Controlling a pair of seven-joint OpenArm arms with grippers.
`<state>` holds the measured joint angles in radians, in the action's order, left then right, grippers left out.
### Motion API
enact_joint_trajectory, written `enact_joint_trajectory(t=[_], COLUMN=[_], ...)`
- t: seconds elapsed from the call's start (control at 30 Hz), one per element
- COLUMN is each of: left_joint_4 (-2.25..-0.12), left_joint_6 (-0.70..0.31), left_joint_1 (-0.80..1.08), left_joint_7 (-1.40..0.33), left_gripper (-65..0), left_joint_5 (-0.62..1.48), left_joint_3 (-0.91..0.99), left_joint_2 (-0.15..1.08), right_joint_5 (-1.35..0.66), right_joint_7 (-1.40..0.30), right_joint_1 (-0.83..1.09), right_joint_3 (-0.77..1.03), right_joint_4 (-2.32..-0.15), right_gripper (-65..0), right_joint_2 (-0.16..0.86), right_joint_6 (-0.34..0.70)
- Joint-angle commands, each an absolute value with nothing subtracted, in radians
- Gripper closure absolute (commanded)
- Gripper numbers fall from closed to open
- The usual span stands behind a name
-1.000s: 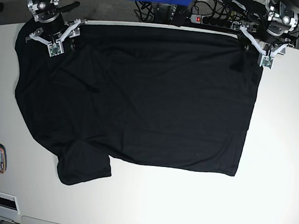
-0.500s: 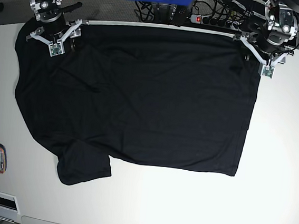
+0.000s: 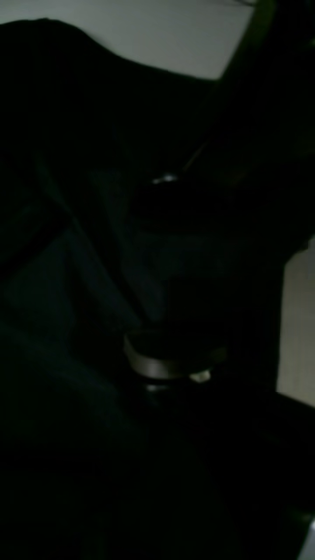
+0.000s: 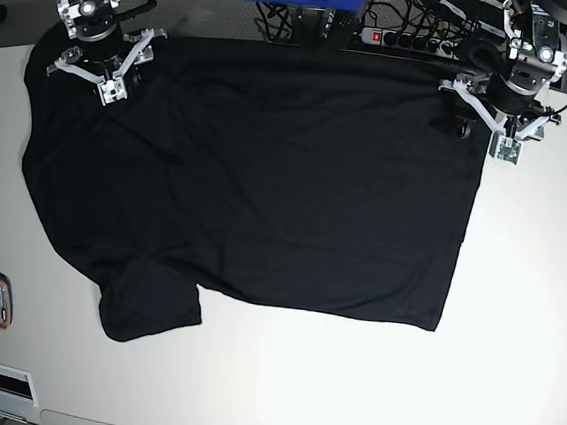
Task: Fold the T-shirt properly
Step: 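Release the collar edge and raise both grippers, then move both grippers along the shirt's sides to the hem corners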
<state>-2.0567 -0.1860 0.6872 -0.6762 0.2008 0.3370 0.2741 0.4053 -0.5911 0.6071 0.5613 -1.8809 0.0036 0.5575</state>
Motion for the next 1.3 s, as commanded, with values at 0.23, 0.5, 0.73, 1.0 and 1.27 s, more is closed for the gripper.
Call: enact_joint_trajectory(t=[0.23, 0.5, 0.73, 1.0, 1.27], left_joint_4=[-2.075, -2.075, -2.091, -2.083, -2.029], left_joint_6=[-0.182, -0.182, -0.182, -0.282, -0.294], left_joint_1=[0.642, 0.627, 0.579, 0.455, 0.093], left_joint_7=[-0.659, -0.659, -0.659, -0.673, -0.938], left_gripper=[-38.5, -38.1, -38.1, -38.1, -38.1], left_joint_5=[0.200, 0.200, 0.200, 0.189, 0.193], left_joint_3=[0.351, 0.344, 0.341, 0.277, 0.246], left_joint_2=[0.285, 0.286, 0.286, 0.366, 0.384], right_joint_5=[0.443, 0.446, 0.447, 0.447, 0.447], right_joint_7=[-0.644, -0.645, -0.645, -0.638, -0.638], right_joint_1=[0.535, 0.503, 0.499, 0.401, 0.280], right_joint_3=[0.530, 0.504, 0.510, 0.573, 0.539], right_joint_4=[-1.906, -1.916, -1.945, -1.945, -1.959], right_gripper=[-38.9, -38.9, -38.9, -38.9, -38.9], right_joint_2=[0.010, 0.010, 0.010, 0.013, 0.015], right_joint_6=[0.564, 0.564, 0.564, 0.564, 0.564])
